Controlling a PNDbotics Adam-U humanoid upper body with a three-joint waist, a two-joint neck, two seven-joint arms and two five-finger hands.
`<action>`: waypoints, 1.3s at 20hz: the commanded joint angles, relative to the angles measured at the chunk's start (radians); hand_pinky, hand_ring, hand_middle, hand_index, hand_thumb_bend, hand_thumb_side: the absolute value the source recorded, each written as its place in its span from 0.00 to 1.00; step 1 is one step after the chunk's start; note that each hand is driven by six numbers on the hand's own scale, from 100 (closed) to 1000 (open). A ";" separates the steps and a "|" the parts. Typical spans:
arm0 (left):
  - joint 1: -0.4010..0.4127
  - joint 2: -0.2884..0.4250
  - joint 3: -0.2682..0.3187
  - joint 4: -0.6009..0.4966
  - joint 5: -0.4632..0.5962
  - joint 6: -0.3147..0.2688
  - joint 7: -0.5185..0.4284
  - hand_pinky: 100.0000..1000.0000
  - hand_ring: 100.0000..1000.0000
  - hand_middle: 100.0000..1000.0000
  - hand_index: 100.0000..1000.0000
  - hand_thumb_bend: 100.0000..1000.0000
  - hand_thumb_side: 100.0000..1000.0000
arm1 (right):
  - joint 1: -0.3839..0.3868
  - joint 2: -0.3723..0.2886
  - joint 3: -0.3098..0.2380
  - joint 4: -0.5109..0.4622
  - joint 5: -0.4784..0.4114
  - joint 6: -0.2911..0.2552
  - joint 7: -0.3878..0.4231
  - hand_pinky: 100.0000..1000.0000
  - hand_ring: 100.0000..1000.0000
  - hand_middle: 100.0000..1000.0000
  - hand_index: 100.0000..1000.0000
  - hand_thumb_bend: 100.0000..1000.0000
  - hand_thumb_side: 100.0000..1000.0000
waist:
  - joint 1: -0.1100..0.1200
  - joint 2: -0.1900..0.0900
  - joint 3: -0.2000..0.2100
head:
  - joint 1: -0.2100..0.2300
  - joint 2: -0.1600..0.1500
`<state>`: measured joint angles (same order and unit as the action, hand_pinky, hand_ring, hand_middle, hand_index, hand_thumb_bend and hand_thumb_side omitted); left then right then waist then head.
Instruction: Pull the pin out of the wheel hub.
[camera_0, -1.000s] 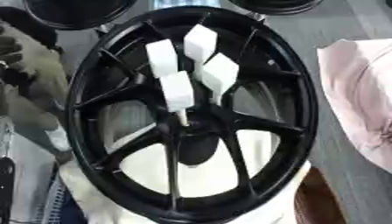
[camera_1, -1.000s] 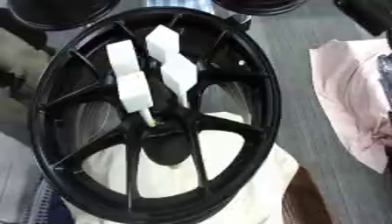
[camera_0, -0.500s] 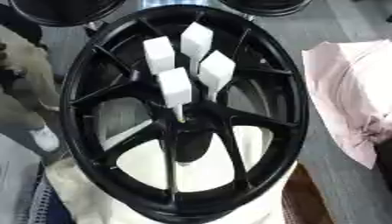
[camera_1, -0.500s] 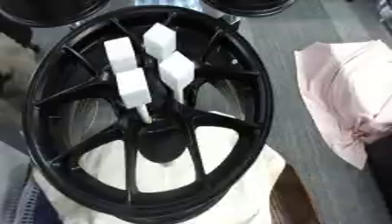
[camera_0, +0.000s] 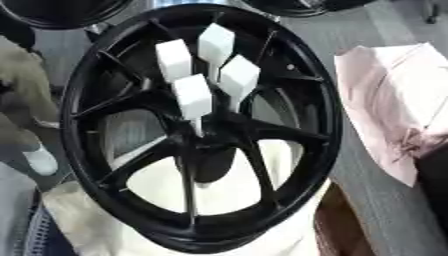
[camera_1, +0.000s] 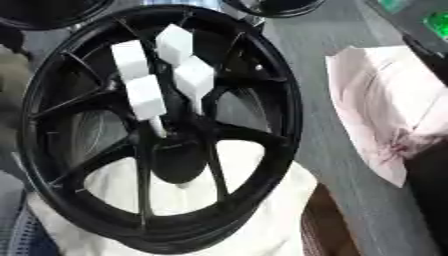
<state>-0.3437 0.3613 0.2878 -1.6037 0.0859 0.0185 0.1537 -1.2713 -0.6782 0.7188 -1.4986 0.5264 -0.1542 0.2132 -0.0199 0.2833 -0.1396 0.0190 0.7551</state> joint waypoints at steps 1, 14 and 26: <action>-0.006 0.035 0.011 -0.013 -0.003 -0.001 0.005 0.71 0.64 0.54 0.72 0.46 0.75 | -0.060 0.043 0.049 0.068 0.043 -0.049 0.051 0.90 0.82 0.82 0.85 0.01 0.48 | 0.001 -0.025 -0.003 | 0.001 0.002; -0.007 0.032 0.010 -0.012 -0.001 -0.001 0.002 0.72 0.65 0.54 0.72 0.46 0.75 | -0.080 0.125 -0.014 0.163 0.060 -0.281 0.283 0.91 0.84 0.83 0.87 0.08 0.44 | 0.005 -0.028 -0.001 | -0.013 0.003; -0.007 0.034 0.010 -0.009 -0.004 0.000 -0.003 0.72 0.65 0.54 0.72 0.46 0.75 | -0.046 0.061 -0.101 0.049 -0.139 -0.289 0.499 0.91 0.83 0.84 0.89 0.28 0.20 | 0.008 -0.024 -0.004 | -0.008 0.002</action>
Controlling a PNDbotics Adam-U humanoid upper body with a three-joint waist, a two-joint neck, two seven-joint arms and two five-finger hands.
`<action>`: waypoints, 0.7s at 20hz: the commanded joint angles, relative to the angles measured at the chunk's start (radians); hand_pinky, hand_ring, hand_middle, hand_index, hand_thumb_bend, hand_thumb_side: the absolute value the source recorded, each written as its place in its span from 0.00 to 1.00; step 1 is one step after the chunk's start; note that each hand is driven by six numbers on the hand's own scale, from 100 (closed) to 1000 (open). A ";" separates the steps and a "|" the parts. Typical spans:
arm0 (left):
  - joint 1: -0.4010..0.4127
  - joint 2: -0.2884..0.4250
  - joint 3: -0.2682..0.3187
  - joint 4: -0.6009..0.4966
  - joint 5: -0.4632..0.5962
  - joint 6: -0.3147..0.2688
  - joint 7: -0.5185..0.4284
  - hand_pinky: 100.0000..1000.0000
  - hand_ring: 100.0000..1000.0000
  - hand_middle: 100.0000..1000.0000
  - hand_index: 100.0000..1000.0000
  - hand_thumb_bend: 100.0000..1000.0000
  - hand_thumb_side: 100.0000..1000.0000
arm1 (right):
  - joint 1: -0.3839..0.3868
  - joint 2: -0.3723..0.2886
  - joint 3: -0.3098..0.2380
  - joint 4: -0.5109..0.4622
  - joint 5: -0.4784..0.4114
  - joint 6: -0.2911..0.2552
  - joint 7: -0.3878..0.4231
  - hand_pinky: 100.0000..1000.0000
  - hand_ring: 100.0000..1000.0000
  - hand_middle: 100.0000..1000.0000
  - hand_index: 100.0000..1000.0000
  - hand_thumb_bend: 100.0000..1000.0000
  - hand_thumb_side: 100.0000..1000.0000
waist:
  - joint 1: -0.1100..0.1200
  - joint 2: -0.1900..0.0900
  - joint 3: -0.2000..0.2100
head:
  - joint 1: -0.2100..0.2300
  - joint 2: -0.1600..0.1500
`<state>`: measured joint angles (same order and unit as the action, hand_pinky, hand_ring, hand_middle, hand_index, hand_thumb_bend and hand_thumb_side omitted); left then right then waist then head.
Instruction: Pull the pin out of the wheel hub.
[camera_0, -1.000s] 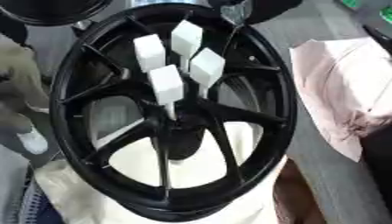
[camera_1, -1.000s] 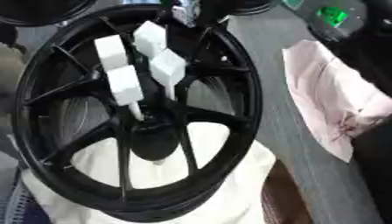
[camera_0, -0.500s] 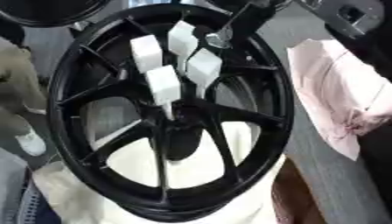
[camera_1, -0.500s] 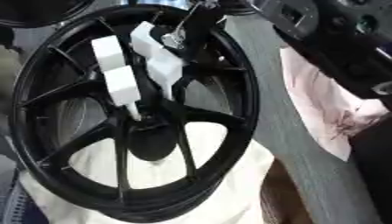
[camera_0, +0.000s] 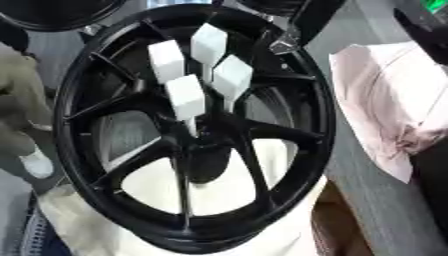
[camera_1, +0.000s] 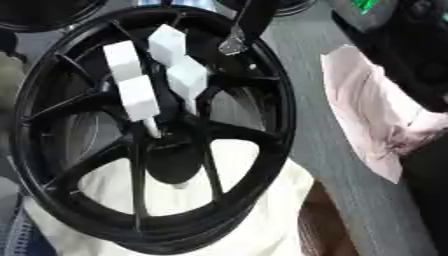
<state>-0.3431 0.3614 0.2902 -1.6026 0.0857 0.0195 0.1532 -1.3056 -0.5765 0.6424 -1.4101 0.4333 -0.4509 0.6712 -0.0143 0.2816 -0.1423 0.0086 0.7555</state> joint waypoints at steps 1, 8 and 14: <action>-0.008 0.034 0.008 -0.010 -0.004 -0.001 -0.004 0.72 0.65 0.54 0.72 0.46 0.75 | -0.008 -0.049 -0.029 -0.055 -0.063 0.018 0.059 0.90 0.82 0.83 0.88 0.29 0.20 | 0.002 -0.023 -0.001 | 0.004 0.000; -0.011 0.033 0.006 -0.010 -0.004 -0.001 -0.009 0.72 0.65 0.54 0.72 0.46 0.75 | 0.018 -0.102 -0.047 -0.187 -0.182 0.127 0.177 0.89 0.81 0.81 0.86 0.30 0.19 | 0.004 -0.021 0.003 | 0.005 0.004; -0.013 0.030 0.005 -0.010 -0.003 -0.001 -0.011 0.72 0.65 0.54 0.72 0.46 0.75 | 0.039 -0.133 -0.077 -0.269 -0.270 0.224 0.234 0.85 0.76 0.78 0.84 0.33 0.16 | 0.005 -0.020 0.006 | 0.002 0.007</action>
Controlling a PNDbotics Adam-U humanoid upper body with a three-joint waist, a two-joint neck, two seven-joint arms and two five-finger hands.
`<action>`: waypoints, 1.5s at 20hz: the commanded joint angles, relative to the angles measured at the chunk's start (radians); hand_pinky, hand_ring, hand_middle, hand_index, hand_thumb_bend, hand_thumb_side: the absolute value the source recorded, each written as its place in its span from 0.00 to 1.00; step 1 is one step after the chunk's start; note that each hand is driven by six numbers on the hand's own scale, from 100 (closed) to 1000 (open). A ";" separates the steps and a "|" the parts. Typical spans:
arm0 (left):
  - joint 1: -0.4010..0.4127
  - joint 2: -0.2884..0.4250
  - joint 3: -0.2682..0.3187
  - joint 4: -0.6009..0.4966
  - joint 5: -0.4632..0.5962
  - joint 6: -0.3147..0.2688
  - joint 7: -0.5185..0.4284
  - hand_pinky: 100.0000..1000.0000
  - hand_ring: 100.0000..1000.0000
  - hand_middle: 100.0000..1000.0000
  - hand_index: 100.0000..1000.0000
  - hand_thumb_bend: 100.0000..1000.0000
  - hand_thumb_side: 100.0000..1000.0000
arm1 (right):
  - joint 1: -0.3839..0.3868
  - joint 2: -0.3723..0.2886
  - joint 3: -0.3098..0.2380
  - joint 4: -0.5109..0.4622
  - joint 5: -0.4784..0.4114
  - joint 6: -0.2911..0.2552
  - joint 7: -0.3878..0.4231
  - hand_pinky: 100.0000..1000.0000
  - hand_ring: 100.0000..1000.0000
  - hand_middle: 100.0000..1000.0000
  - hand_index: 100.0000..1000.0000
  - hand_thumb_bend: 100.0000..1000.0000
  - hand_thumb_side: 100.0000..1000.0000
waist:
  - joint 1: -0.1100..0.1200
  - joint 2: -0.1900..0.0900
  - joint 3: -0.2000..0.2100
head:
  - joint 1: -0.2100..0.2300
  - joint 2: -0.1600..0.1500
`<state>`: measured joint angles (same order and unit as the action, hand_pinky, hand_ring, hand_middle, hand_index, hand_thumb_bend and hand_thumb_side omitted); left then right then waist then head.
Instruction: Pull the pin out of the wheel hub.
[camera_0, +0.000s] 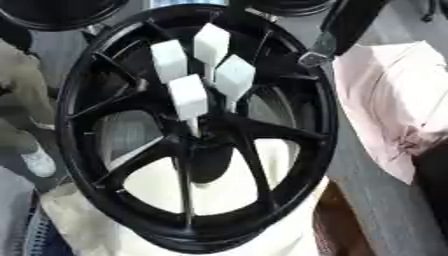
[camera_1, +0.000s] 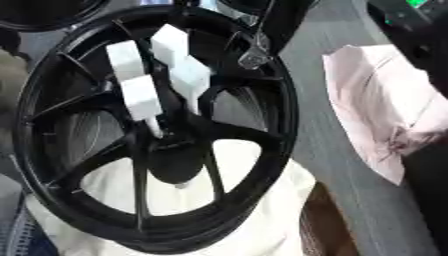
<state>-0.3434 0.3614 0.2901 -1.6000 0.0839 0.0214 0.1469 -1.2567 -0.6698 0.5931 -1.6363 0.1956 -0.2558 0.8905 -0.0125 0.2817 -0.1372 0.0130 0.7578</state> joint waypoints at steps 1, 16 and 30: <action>-0.013 0.030 0.004 -0.013 -0.002 -0.003 -0.005 0.72 0.65 0.54 0.72 0.45 0.75 | -0.004 -0.047 -0.032 -0.059 -0.034 0.044 0.016 0.84 0.75 0.77 0.84 0.34 0.16 | 0.004 -0.019 0.002 | -0.002 0.004; -0.018 0.027 0.002 -0.014 -0.002 -0.003 -0.010 0.72 0.65 0.54 0.72 0.45 0.75 | 0.070 -0.164 -0.094 -0.314 -0.008 0.296 -0.026 0.79 0.73 0.76 0.83 0.42 0.14 | 0.003 -0.013 0.012 | 0.040 -0.007; -0.020 0.022 -0.002 -0.014 -0.001 -0.003 -0.015 0.72 0.65 0.54 0.72 0.45 0.75 | 0.041 -0.124 -0.028 -0.362 0.015 0.446 0.008 0.79 0.75 0.79 0.84 0.41 0.12 | 0.007 -0.013 0.018 | 0.021 -0.003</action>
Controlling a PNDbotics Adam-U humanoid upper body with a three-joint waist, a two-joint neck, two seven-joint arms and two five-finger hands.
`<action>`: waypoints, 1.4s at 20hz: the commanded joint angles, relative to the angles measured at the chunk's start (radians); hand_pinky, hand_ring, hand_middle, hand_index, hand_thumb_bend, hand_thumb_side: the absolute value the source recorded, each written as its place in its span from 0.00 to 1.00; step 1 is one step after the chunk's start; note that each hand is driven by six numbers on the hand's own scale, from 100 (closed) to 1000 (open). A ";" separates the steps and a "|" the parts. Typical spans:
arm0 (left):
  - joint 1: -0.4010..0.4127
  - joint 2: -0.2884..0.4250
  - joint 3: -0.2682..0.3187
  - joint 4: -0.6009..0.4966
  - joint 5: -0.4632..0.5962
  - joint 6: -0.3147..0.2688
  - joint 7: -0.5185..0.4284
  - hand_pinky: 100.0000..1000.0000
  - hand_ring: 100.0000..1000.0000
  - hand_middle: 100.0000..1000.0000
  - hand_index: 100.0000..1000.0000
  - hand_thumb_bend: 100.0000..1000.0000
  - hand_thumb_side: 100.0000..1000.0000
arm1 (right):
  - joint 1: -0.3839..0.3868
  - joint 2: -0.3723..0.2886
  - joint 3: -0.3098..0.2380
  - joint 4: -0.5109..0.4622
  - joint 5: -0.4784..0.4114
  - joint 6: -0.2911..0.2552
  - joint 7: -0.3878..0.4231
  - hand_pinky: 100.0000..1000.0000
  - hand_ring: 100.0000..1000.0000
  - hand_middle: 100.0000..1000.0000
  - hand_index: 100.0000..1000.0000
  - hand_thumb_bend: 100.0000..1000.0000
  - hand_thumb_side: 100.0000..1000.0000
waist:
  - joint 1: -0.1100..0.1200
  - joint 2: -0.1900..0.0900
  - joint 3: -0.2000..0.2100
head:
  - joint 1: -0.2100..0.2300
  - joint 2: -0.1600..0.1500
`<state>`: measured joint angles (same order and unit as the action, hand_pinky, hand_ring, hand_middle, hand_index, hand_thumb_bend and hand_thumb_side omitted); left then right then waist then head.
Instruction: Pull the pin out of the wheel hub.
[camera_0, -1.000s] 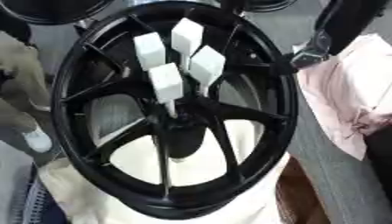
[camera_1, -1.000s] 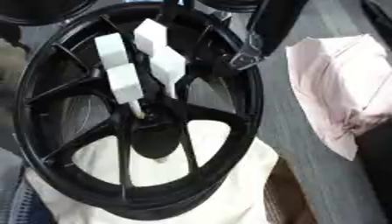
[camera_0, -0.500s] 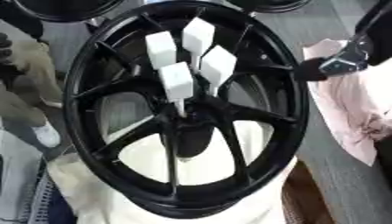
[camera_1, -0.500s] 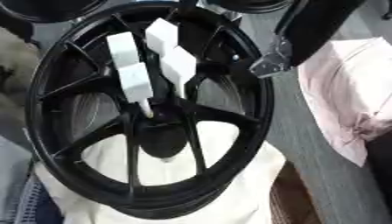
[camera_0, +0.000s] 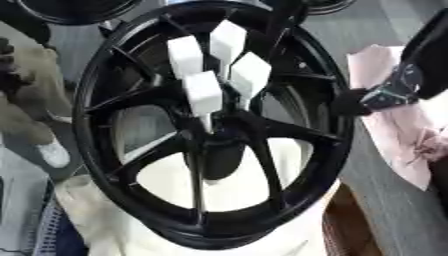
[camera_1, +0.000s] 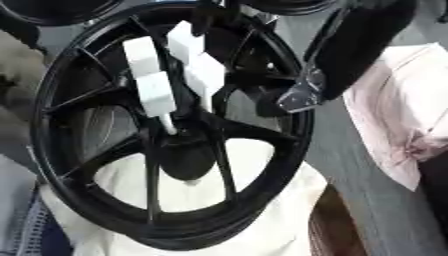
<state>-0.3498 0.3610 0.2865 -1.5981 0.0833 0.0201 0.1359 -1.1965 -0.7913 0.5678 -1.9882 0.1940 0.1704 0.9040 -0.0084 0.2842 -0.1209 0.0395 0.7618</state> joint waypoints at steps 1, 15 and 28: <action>-0.013 0.022 0.001 -0.016 -0.001 -0.002 -0.004 0.72 0.65 0.54 0.72 0.45 0.75 | -0.020 0.002 0.000 -0.010 0.023 0.026 -0.012 0.79 0.75 0.79 0.84 0.41 0.11 | 0.003 -0.015 0.002 | -0.007 -0.007; -0.015 0.019 -0.003 -0.015 0.000 -0.003 -0.009 0.72 0.65 0.55 0.72 0.44 0.76 | -0.013 0.056 0.037 0.063 0.129 -0.004 -0.090 0.81 0.76 0.78 0.82 0.34 0.08 | 0.010 -0.010 0.005 | -0.022 -0.012; -0.018 0.016 -0.007 -0.016 0.000 -0.005 -0.014 0.72 0.66 0.55 0.72 0.44 0.76 | 0.021 0.096 0.066 0.141 0.197 -0.056 -0.150 0.80 0.75 0.76 0.80 0.30 0.05 | 0.017 -0.005 0.009 | -0.022 -0.024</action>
<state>-0.3534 0.3598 0.2801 -1.5981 0.0833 0.0174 0.1249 -1.1612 -0.6887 0.6423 -1.8540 0.3809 0.1191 0.7612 0.0065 0.2933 -0.1137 0.0162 0.7528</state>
